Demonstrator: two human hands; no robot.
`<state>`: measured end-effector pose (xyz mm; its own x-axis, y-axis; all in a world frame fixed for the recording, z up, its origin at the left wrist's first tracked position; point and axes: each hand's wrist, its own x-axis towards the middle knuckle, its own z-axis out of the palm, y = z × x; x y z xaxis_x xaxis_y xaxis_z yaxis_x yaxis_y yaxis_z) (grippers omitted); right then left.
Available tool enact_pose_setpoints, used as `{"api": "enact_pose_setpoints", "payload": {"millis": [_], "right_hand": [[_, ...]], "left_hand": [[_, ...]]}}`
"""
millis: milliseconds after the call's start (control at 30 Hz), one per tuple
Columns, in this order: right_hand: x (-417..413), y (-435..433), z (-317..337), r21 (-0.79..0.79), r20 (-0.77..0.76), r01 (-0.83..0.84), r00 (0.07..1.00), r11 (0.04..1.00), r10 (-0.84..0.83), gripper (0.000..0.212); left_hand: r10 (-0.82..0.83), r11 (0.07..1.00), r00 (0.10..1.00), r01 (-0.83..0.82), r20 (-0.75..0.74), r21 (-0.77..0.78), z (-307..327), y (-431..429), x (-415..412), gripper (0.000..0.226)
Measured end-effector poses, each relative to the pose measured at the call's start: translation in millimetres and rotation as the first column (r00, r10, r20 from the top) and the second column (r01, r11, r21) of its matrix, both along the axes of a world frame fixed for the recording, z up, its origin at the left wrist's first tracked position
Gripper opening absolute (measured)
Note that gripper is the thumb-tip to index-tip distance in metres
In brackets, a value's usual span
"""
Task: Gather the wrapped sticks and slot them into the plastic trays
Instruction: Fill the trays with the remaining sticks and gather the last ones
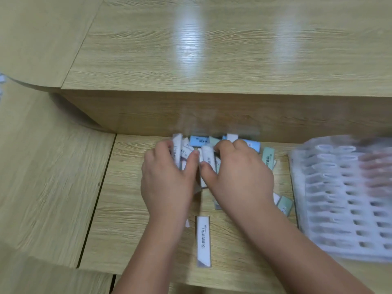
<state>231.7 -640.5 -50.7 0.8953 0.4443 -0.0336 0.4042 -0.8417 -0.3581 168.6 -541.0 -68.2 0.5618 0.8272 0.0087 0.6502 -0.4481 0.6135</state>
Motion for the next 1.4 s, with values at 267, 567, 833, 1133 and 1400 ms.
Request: {"api": "enact_pose_setpoints", "payload": {"millis": [267,567,833,1133,1400], "right_hand": [[9.8,-13.6,6.5,0.416,-0.341,0.212,0.938,0.884,-0.064,0.017],[37.6,-111.2,57.6,0.741,-0.201,0.155,0.980,0.653,-0.004,0.018],[56.1,-199.9,68.6,0.661,-0.107,0.187,0.982,0.726,-0.156,0.014],[64.2,-213.6,45.2,0.609,-0.013,0.071,0.997,0.790,-0.080,0.018],[76.5,-214.3,39.6,0.387,0.085,-0.035,0.996,0.922,0.003,0.018]], "left_hand": [[0.144,0.966,0.979,-0.107,0.143,-0.236,11.5,16.1,6.4,0.012],[-0.195,0.907,0.859,0.342,0.473,-0.246,65.9,-45.9,16.4,0.022],[-0.138,0.777,0.771,0.473,0.622,-0.415,78.9,-118.4,32.6,0.014],[-0.266,0.809,0.747,0.516,0.609,-0.280,70.2,-159.6,46.9,0.033],[-0.379,0.871,0.773,0.484,0.509,-0.087,51.1,-168.6,48.6,0.027]]}}
